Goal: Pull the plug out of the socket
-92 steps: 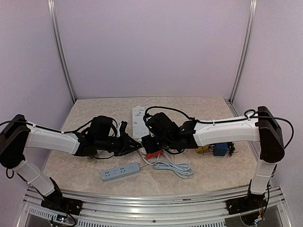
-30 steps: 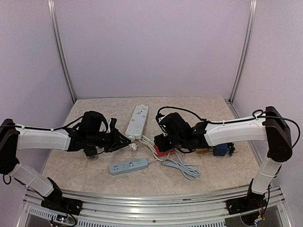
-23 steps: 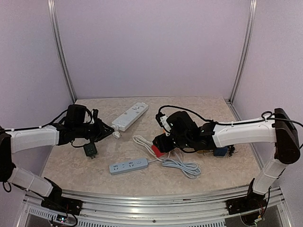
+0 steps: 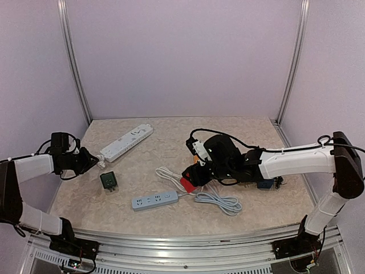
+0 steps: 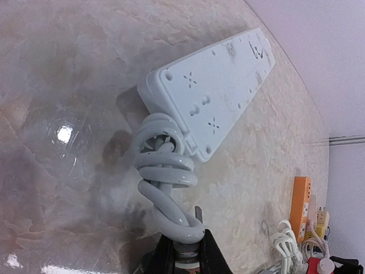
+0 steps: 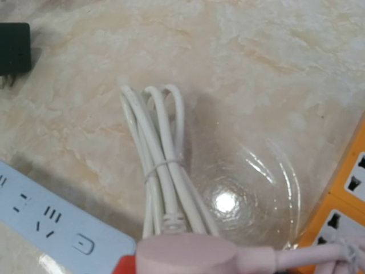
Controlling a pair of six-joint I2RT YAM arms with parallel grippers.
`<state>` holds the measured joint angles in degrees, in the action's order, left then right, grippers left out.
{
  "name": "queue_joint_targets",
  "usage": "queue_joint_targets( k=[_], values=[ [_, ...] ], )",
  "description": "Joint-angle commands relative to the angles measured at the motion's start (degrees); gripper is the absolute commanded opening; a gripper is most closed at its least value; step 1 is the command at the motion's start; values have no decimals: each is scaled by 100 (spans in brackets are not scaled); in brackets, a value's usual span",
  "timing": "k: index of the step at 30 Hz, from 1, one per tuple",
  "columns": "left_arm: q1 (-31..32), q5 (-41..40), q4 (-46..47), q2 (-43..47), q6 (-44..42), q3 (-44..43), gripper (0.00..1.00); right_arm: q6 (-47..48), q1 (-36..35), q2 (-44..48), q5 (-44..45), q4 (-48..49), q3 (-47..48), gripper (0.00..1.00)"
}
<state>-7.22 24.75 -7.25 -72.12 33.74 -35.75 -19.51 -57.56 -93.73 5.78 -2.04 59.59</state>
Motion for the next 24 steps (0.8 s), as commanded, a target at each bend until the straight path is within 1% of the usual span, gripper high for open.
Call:
queue_joint_targets(
  k=[1,2,3,6,8,11,13,15,17,18,19,24],
  values=[
    [-58,8,24,-209,-227,15,5,51,28,245,-85,665,211,0],
    [-60,-4,14,-236,-231,22,6,42,32,244,-89,664,211,0],
    [-59,-17,13,-268,-235,42,11,37,26,254,-94,669,205,0],
    [-60,-134,-26,-293,-240,87,33,26,28,261,-90,671,202,0],
    [-63,-216,-36,-291,-253,109,44,27,30,274,-75,660,207,0],
    [-75,-242,-49,-262,-251,136,51,13,25,300,-44,647,196,0],
    [-77,-263,-78,-222,-245,138,58,-7,23,330,-25,652,184,0],
    [-77,-376,-134,-140,-245,145,70,-33,25,367,-9,660,153,0],
    [-77,-500,-199,-36,-260,155,90,-52,26,404,-4,681,126,0],
    [-76,-560,-232,21,-274,168,96,-72,31,427,-3,691,112,0],
    [-77,-603,-260,139,-286,177,98,-85,39,440,-6,715,89,0],
    [-58,-793,-473,870,-271,207,99,-419,224,464,-196,768,13,0]
  ],
)
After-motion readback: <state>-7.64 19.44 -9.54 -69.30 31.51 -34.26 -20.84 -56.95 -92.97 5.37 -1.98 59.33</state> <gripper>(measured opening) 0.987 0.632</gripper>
